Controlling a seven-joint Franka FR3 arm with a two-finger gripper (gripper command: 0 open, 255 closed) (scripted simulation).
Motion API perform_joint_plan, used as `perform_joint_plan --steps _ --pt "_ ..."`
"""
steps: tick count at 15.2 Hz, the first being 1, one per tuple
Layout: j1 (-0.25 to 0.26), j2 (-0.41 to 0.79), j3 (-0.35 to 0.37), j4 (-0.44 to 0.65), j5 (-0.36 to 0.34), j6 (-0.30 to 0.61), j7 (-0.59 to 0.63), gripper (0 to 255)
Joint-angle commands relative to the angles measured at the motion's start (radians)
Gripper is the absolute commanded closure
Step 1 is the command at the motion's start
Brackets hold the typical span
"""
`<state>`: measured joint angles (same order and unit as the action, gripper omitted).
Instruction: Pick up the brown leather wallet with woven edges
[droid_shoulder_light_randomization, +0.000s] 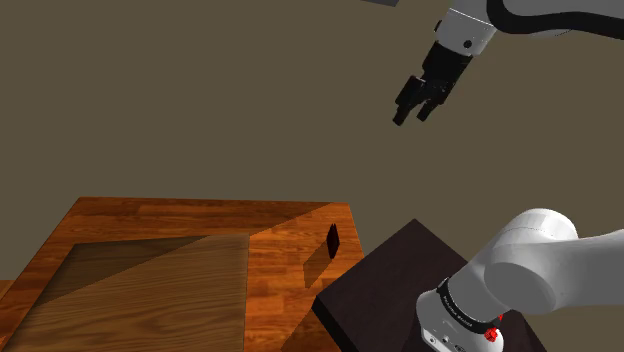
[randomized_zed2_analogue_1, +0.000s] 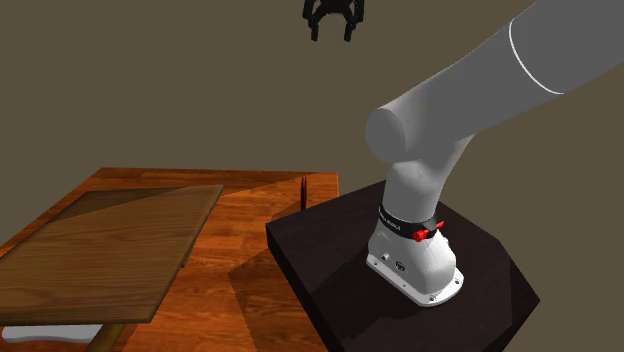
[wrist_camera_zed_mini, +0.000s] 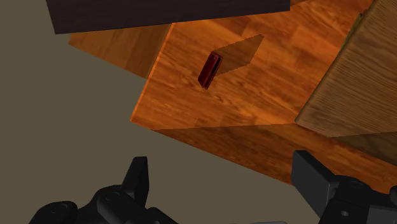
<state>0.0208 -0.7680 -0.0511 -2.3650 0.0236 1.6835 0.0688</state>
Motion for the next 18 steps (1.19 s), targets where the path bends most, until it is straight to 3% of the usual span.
perform_joint_plan --steps 1,10,18 --pt "0.0 0.0 0.0 0.0 0.0 0.0 0.0 0" --pt "0.007 0.08 0.044 -0.242 0.006 0.307 0.048 0" --pt "0.014 0.277 0.085 -0.373 0.009 0.621 0.096 0"
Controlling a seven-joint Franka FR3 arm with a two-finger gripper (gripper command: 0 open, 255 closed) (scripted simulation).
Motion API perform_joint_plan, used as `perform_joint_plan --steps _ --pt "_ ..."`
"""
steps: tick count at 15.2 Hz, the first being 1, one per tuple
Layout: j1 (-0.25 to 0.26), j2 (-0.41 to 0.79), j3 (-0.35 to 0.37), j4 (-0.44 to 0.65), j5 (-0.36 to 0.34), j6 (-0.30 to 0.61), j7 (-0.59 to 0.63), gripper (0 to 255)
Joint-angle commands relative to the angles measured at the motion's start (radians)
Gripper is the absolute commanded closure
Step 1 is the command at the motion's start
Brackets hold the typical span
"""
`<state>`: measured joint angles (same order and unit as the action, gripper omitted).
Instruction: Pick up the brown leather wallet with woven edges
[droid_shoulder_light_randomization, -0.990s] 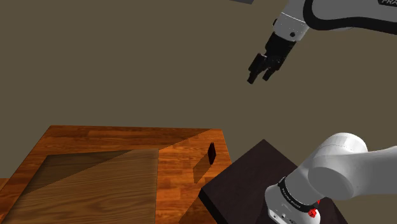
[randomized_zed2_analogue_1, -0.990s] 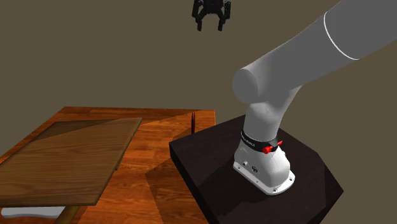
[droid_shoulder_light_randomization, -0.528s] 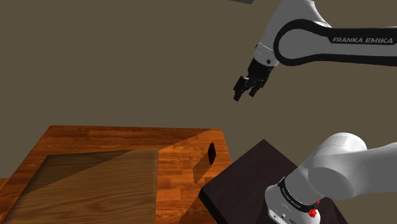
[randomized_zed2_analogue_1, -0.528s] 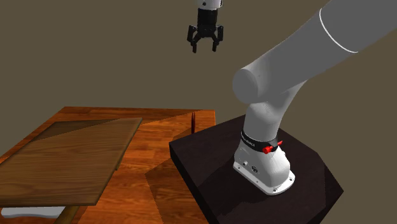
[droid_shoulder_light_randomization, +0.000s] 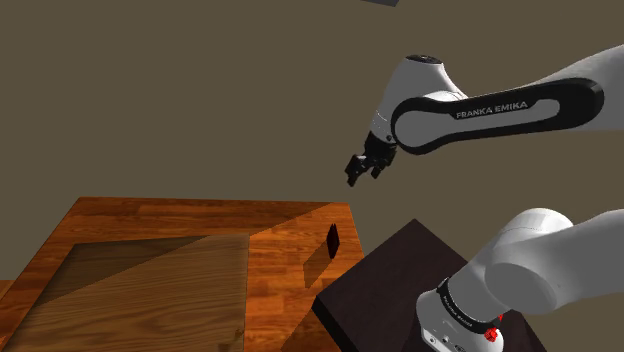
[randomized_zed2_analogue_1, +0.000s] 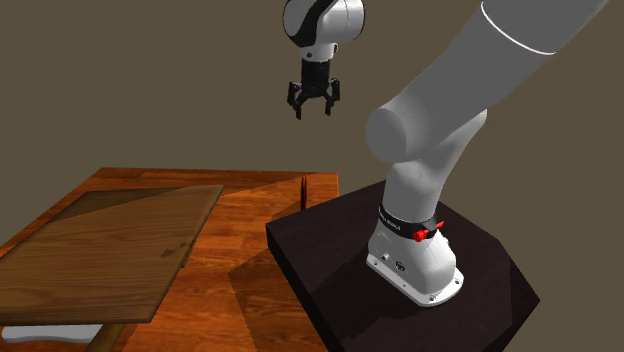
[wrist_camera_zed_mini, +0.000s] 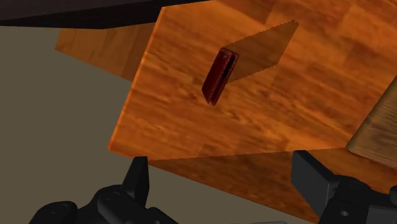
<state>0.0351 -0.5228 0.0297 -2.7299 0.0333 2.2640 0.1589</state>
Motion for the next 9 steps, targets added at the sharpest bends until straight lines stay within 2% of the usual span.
perform_joint_plan --steps 1,9 --pt "0.0 0.066 0.01 -0.018 -0.001 0.082 0.013 0" --pt "-0.013 0.398 0.054 -0.034 -0.046 0.415 0.095 0"
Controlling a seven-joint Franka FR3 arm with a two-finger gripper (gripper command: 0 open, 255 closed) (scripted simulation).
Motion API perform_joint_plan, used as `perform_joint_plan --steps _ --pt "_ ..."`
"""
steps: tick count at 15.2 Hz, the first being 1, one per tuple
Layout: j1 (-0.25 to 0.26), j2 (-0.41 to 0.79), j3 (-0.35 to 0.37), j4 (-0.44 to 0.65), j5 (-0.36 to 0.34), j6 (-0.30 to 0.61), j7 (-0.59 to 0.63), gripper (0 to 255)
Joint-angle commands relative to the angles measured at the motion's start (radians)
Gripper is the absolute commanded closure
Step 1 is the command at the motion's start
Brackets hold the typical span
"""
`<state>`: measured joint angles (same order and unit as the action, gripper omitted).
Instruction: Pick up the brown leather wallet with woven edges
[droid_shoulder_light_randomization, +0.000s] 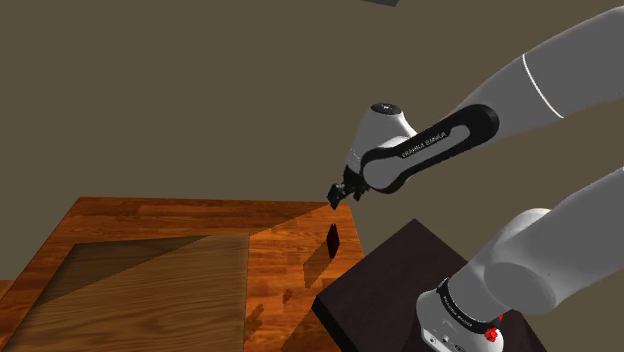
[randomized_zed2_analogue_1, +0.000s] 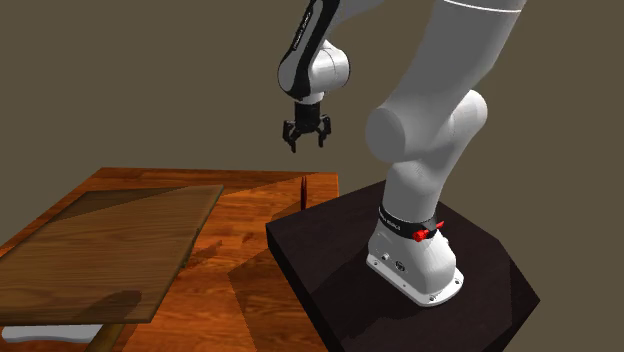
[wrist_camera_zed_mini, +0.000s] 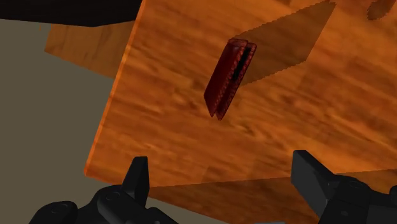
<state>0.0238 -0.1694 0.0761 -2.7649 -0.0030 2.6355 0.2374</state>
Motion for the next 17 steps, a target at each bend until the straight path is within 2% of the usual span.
perform_joint_plan --steps 1,4,7,16,17 --pt "-0.005 0.092 0.012 0.007 -0.025 0.083 0.034 0" --pt "-0.011 0.238 0.013 0.035 -0.099 0.193 0.106 0" --pt "0.011 0.362 -0.018 0.07 -0.181 0.273 0.182 0" --pt "0.061 0.502 -0.08 0.102 -0.238 0.383 0.231 0" --pt "0.064 0.504 -0.081 0.104 -0.238 0.382 0.235 255"
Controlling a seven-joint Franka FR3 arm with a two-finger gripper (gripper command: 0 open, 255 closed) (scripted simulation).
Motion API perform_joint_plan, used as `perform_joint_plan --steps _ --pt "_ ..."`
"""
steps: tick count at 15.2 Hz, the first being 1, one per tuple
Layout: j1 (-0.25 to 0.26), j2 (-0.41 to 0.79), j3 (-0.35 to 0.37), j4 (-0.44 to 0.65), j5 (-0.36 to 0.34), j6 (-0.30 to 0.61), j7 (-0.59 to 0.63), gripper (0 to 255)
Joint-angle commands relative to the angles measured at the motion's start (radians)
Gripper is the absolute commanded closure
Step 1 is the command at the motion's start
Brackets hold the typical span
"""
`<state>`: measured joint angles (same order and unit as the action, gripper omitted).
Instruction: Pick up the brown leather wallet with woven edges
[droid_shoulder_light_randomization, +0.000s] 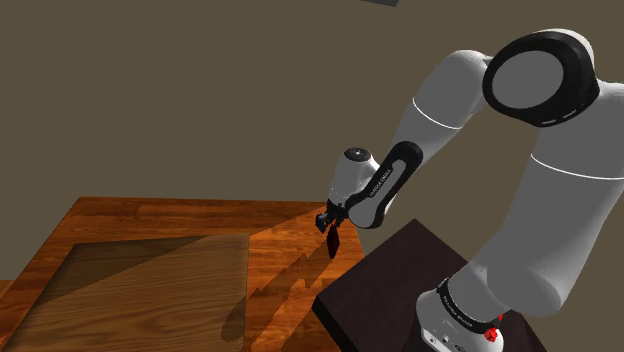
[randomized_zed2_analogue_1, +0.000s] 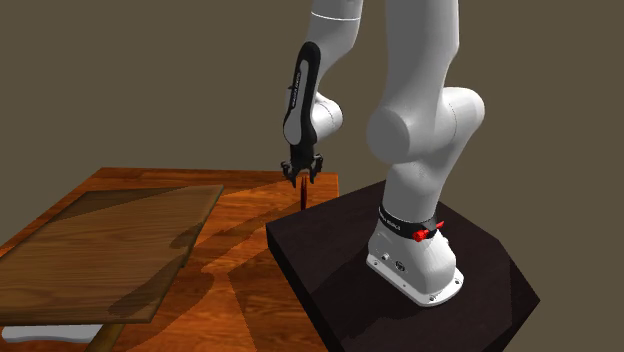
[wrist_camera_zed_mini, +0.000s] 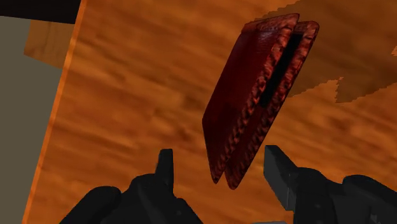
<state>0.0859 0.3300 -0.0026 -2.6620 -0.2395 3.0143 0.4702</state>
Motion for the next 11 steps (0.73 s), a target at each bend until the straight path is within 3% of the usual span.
perform_joint_plan --steps 1,11 --pt "0.003 0.004 -0.002 0.001 -0.002 0.004 0.003 255" --pt "-0.016 -0.034 0.015 -0.01 0.009 -0.024 -0.012 255"
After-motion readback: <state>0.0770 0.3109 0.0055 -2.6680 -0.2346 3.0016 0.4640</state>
